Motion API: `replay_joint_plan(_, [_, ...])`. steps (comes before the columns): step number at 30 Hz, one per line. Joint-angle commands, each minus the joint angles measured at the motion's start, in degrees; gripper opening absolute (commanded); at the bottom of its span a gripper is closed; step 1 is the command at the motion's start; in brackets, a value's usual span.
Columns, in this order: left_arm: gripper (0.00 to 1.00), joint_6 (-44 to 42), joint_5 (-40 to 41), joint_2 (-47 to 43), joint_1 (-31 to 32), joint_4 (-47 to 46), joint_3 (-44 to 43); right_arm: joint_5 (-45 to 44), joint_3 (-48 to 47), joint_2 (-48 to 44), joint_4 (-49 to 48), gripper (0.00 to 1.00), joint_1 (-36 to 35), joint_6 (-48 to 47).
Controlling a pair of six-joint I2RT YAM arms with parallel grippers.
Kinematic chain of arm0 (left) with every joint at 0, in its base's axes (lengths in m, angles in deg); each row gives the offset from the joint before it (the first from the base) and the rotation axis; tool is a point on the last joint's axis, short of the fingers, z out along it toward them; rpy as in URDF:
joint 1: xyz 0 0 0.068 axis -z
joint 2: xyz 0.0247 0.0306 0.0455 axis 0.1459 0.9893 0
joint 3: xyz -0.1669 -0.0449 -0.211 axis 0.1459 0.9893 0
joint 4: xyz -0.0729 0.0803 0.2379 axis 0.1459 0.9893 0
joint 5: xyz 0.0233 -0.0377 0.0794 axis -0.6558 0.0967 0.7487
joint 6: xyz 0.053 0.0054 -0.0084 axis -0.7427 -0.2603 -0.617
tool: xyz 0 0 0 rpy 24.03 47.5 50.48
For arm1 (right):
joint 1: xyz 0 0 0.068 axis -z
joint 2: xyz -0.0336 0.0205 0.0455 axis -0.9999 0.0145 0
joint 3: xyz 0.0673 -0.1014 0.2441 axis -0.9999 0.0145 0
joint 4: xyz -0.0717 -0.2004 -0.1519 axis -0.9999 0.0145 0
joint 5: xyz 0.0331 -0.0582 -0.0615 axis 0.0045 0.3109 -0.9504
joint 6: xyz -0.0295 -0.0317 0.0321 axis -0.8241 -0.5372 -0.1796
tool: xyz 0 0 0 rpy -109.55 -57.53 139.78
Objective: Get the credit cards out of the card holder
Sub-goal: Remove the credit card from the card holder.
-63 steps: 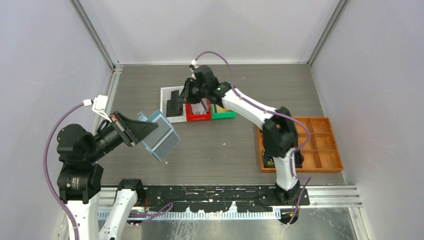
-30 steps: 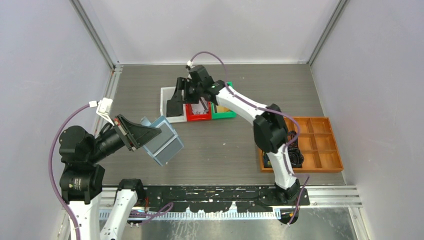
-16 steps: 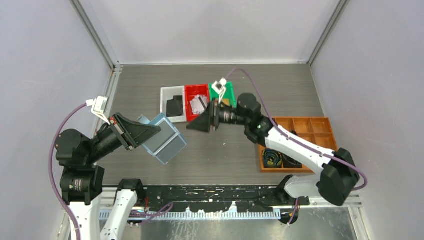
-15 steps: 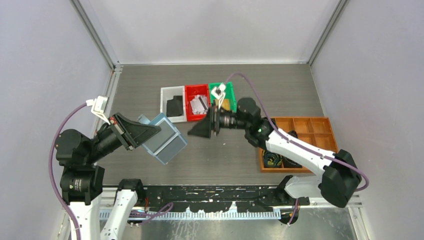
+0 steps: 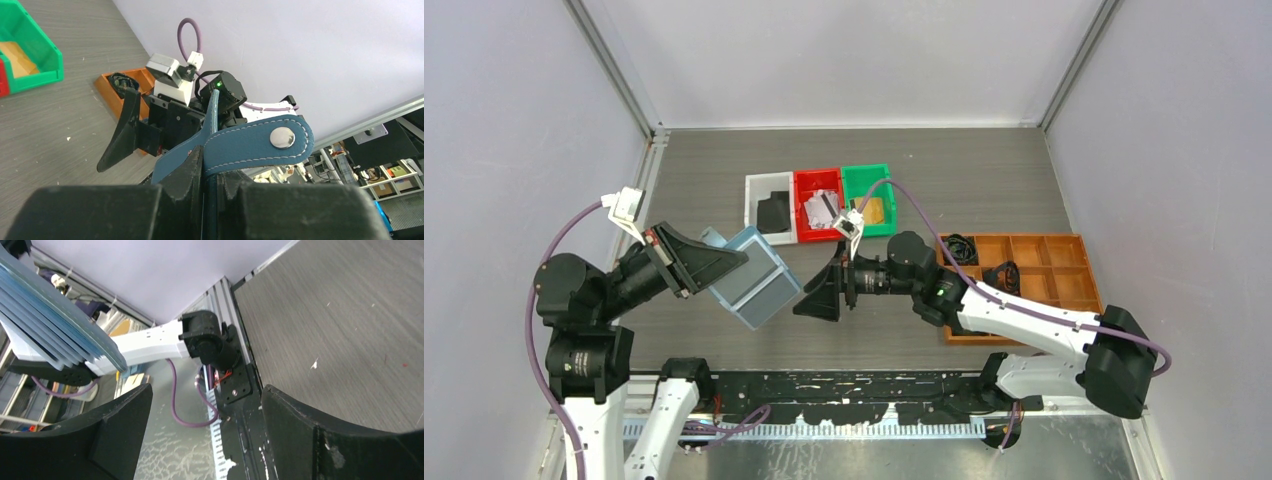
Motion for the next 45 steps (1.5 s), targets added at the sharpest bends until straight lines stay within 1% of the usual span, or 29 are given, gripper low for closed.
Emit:
replay_joint_plan(1, [0.0,1.33,-1.47,0.3,0.14,-4.41,-0.62,-4.91,-3.46,-0.31,-8.47,0.85,-0.52,0.02])
replay_joint_plan(6, [0.0,1.34,-1.27,0.17,0.14,-4.41,-0.31,-0.11,-4.49,0.58,-10.88,0.85,-0.75,0.99])
replay_joint_plan(15, [0.0,1.35,-1.0,0.16,0.14,-4.16,-0.31,1.73,-6.01,1.13,-9.29,0.84,-0.81,1.16])
replay_joint_plan(20, [0.0,1.27,-0.76,0.05,0.14,-4.07,-0.24,5.49,-7.03,0.89,-7.96,0.83,-0.85,0.99])
replay_joint_plan(28, [0.0,1.94,-0.11,-0.05,0.14,-4.06,-0.96,-0.39,-9.87,-0.42,-3.15,0.83,-1.12,-0.88])
replay_joint_plan(32, [0.0,3.78,-0.4,-0.35,0.1,-4.6,-0.68,-7.23,-9.01,-1.99,-2.82,0.83,-2.45,-3.88])
replay_joint_plan(35, [0.0,4.92,-0.64,-0.12,0.1,-5.05,-1.3,-12.46,-7.72,-2.26,-4.29,0.83,-3.59,-5.99])
replay_joint_plan(38, [0.0,6.55,-0.79,0.34,0.14,-5.71,-1.55,-16.32,-5.28,-2.05,-9.29,0.83,-4.16,-4.8])
replay_joint_plan(42, [0.0,8.72,-0.73,1.07,0.14,-7.05,-1.19,-23.18,-1.02,-1.92,-19.9,0.83,-5.36,-1.74])
replay_joint_plan(45, [0.0,8.76,-0.8,1.72,0.13,-7.67,-2.2,-28.0,2.58,-1.47,-28.75,0.83,-5.98,0.25])
